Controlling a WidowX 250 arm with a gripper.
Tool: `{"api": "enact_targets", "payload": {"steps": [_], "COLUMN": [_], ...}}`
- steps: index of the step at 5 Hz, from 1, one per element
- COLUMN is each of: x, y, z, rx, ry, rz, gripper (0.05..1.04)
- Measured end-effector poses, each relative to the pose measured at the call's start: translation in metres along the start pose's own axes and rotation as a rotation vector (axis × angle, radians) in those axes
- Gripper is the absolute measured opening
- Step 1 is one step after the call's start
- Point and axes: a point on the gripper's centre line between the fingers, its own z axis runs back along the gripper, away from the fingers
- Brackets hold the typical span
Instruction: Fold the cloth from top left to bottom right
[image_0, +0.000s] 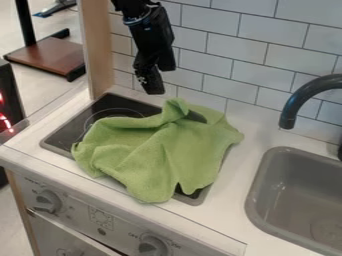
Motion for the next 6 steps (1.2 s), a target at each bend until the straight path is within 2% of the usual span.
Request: {"api": "enact_targets", "payload": {"steps": [1,2,3,4,5,6], "x": [-0.003,-0.010,-0.017,-0.040,-0.061,-0.088], "y": [-0.007,-0.013,-0.014,-0.013,-0.012,-0.019], "z": [-0.011,-0.017,-0.014,-0.004,0.012,0.023], "rx": [-0.035,-0.040,-0.037,0.018,0.119,0.192], "ry": [0.000,0.038,0.013,0.096,0.226,0.335], "rz": [0.022,0.157,0.303,0.433,0.608,0.776], "gripper": [0.999,0.999,0.999,0.999,0.999,0.999]}}
